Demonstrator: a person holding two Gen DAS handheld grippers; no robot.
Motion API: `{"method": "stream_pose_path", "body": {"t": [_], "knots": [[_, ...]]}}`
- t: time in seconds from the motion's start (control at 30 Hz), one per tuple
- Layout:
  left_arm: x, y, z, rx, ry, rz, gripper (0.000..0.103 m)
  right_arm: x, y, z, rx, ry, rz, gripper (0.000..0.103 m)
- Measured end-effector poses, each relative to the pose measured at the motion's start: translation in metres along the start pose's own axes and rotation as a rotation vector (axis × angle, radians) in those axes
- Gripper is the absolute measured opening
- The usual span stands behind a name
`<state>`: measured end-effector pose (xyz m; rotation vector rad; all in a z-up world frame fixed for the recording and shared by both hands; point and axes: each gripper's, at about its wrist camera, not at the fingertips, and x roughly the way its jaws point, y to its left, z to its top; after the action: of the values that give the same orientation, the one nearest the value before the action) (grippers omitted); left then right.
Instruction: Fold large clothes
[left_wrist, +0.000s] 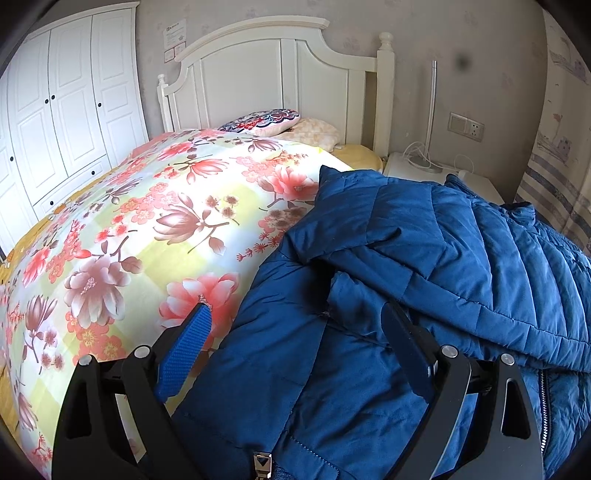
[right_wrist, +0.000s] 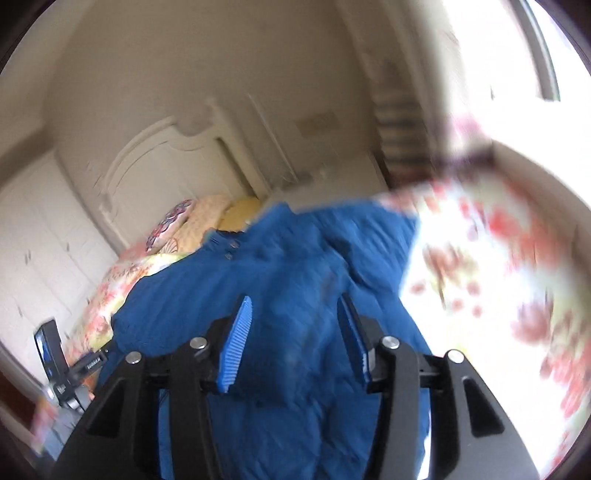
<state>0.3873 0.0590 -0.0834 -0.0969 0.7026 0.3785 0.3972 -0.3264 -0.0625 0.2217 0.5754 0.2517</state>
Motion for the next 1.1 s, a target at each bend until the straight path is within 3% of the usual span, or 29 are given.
{"method": "stream_pose_path", "body": {"t": [0.03, 0.13, 0.23, 0.33, 0.4, 0.57, 0.67, 0.7, 0.77, 0.8, 0.83, 0.97, 1.1], "knots": [[0.000, 0.000, 0.000, -0.002, 0.000, -0.001, 0.089, 0.007, 0.017, 0.002, -0.089, 0.011, -0.018, 0.066], [0.000, 0.001, 0.000, -0.008, -0.001, 0.001, 0.089, 0.029, 0.051, -0.001, -0.266, 0.037, -0.078, 0.067], [-0.001, 0.002, 0.000, -0.013, -0.005, -0.008, 0.089, 0.071, 0.061, -0.021, -0.383, 0.191, -0.179, 0.067], [-0.003, 0.012, 0.003, -0.057, 0.004, -0.068, 0.089, 0.073, 0.046, -0.032, -0.359, 0.215, -0.164, 0.067], [-0.013, 0.026, 0.010, -0.154, -0.029, -0.164, 0.089, 0.070, 0.036, -0.033, -0.319, 0.224, -0.139, 0.067], [-0.013, 0.009, 0.068, -0.214, -0.045, -0.346, 0.089, 0.071, 0.034, -0.038, -0.311, 0.210, -0.135, 0.067], [0.011, -0.027, 0.086, -0.120, 0.011, -0.373, 0.089, 0.070, 0.035, -0.039, -0.305, 0.210, -0.132, 0.067], [0.025, -0.041, 0.084, -0.060, 0.041, -0.355, 0.089, 0.070, 0.035, -0.039, -0.302, 0.210, -0.129, 0.067], [0.064, -0.067, 0.067, 0.074, 0.177, -0.247, 0.091, 0.070, 0.034, -0.039, -0.297, 0.210, -0.124, 0.067], [0.079, -0.074, 0.055, 0.132, 0.199, -0.222, 0.096, 0.070, 0.033, -0.039, -0.294, 0.211, -0.120, 0.067], [0.080, -0.075, 0.049, 0.143, 0.164, -0.233, 0.097, 0.070, 0.033, -0.038, -0.293, 0.212, -0.113, 0.068], [0.078, -0.072, 0.061, 0.147, 0.177, -0.250, 0.097, 0.071, 0.030, -0.036, -0.281, 0.222, -0.091, 0.070], [0.060, -0.068, 0.092, 0.139, 0.100, -0.340, 0.097, 0.059, 0.026, -0.018, -0.229, 0.216, -0.079, 0.067]]}}
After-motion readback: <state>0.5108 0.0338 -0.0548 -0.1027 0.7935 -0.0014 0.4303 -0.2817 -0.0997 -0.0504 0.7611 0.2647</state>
